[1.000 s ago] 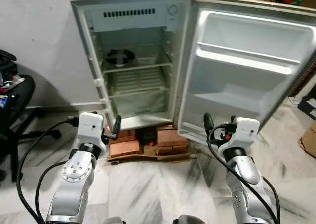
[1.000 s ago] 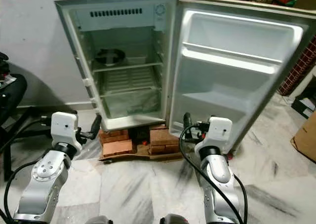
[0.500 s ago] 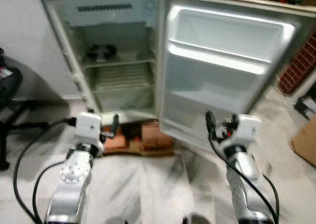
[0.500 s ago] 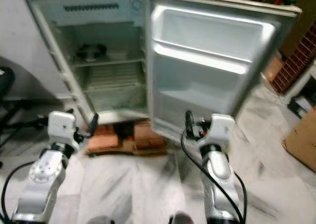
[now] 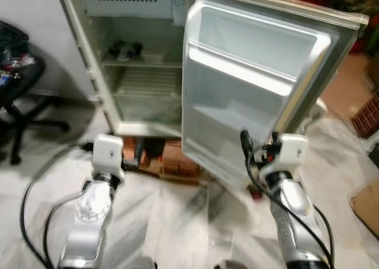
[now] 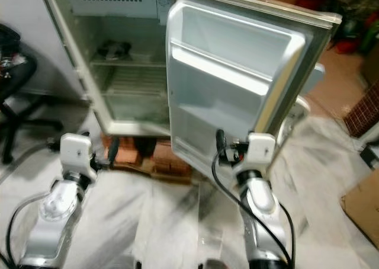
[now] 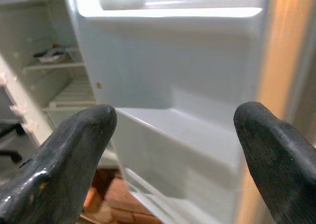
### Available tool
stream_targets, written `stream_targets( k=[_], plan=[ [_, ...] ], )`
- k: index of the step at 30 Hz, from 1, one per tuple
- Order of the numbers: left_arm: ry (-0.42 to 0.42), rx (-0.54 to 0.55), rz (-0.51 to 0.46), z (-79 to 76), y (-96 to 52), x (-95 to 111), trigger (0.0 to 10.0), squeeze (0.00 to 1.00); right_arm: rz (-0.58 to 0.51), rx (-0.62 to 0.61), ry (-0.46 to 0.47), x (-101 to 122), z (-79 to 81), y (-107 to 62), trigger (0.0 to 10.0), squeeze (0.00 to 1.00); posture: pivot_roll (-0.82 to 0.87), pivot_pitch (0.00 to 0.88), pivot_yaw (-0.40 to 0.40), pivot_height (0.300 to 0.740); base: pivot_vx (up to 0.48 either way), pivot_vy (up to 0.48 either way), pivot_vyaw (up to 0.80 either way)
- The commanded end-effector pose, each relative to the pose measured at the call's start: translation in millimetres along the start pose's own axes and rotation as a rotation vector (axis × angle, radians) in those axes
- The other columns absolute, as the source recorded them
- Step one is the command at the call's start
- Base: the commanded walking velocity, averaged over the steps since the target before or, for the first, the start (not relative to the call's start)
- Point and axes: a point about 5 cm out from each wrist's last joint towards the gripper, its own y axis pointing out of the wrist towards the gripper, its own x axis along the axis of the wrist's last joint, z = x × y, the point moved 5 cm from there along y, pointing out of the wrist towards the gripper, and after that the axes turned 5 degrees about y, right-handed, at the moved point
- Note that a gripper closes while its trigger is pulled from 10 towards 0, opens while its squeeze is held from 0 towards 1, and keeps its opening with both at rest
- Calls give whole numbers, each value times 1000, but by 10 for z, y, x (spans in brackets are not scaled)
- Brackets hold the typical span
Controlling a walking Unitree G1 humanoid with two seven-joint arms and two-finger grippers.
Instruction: Restocking fridge
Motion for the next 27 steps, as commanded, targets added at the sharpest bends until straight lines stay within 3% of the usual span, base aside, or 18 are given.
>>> stream_targets(
  k=[1,6,15,18,27],
  plan=[
    [16,4,-5,26,13,23,10000,0,-21,11,1,48,30,30,10000,0,25,42,8,740,0,0,763],
    [15,3,-4,26,12,18,10000,0,-27,16,2,63,38,52,10000,0,27,43,8,740,0,0,763],
    [13,1,3,26,10,0,10000,0,-33,21,-3,67,46,68,10000,0,28,47,10,740,0,-470,661],
    [10,2,2,27,11,2,10000,0,-33,17,-4,67,42,73,10000,0,29,48,10,740,0,-425,0],
    [8,10,11,38,-6,-21,10000,0,-14,85,28,34,83,26,10000,0,36,49,4,740,0,0,0]
  ],
)
